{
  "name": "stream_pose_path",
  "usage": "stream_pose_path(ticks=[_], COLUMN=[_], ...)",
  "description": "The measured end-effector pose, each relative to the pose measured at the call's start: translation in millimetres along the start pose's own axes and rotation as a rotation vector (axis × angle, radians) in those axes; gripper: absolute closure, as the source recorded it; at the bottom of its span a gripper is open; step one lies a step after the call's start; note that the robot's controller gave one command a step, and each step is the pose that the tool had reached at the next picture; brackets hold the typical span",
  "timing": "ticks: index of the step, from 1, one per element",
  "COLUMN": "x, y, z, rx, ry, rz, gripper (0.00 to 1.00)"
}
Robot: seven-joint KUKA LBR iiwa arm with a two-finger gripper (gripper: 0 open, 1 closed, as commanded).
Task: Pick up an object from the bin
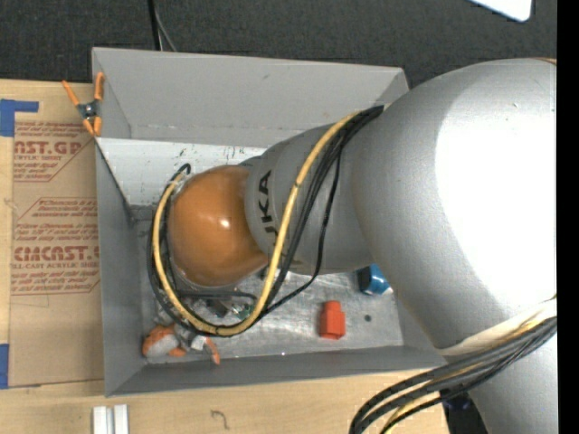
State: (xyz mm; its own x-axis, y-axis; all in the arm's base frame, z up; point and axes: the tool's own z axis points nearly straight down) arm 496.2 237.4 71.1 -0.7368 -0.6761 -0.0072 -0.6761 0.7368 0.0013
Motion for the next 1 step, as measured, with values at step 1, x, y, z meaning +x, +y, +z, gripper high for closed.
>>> stream_pose_path(ticks=[1], x=[0.0], y=[0.0], z=[0.0], rx=[0.0], ry=[0.0], rz=[0.0], gripper=[1.0])
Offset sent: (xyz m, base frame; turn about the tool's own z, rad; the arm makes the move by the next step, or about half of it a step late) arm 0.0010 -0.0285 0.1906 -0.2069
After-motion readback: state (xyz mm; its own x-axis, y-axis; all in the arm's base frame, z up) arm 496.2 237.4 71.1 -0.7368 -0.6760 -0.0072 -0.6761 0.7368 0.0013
